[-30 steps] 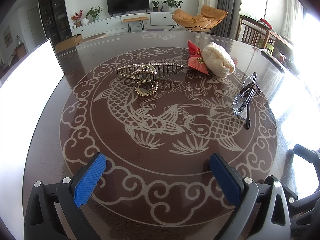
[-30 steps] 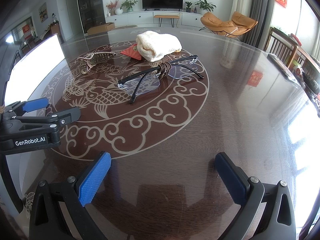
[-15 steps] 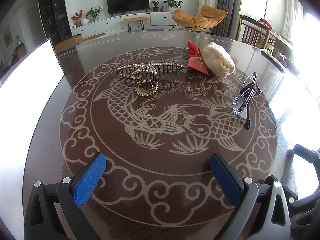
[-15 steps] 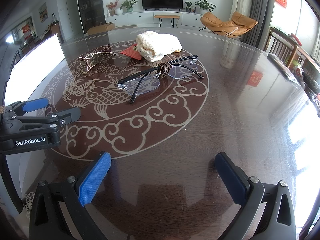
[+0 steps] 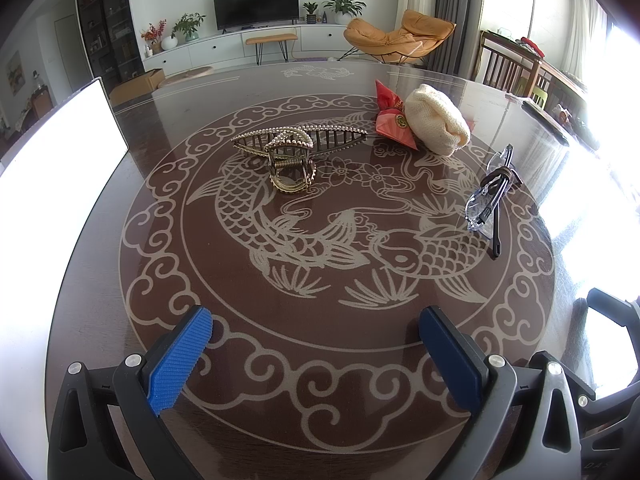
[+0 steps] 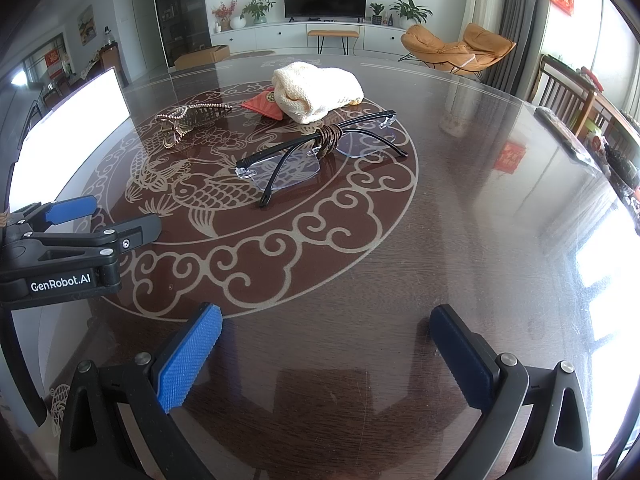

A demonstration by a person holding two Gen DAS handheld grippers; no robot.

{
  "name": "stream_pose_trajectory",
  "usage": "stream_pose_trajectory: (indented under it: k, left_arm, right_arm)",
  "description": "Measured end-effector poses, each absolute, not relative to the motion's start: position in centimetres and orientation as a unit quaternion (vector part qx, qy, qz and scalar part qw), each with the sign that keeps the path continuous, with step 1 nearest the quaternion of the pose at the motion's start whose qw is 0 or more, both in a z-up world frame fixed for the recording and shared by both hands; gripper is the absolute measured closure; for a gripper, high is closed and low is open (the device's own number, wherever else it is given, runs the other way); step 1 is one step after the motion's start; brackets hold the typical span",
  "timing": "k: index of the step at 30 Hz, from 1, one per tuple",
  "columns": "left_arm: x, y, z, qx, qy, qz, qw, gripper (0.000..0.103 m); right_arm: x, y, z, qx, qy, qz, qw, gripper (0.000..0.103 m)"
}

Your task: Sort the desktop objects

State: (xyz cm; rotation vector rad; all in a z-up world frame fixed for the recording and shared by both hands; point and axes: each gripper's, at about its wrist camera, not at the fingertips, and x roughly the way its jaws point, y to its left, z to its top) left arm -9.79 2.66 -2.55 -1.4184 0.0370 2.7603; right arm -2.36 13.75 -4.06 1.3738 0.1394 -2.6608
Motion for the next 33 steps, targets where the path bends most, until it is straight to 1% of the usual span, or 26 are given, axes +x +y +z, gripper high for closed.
stream_pose_trajectory:
  k: [27,30,33]
  left_arm:
    - [-9.9,2.5,-2.5,-0.459,0.012,0.888,0.024,0.0]
    - [-10.3,2.0,-2.0,-0.477,0.019,0.877,0.049,0.0]
    - [-11.7,1.0,-0.1,-0.466,0.023,0.883,0.047,0.0]
  right_arm:
    - [-2.4,13.8,-4.1,0.457,0.046,-0.885,0.072,0.0]
    - [-2.4,13.8,-4.1,0.457,0.046,-0.885,0.072,0.0]
    - [-2.4,13.8,-4.1,0.457,0.046,-0.885,0.072,0.0]
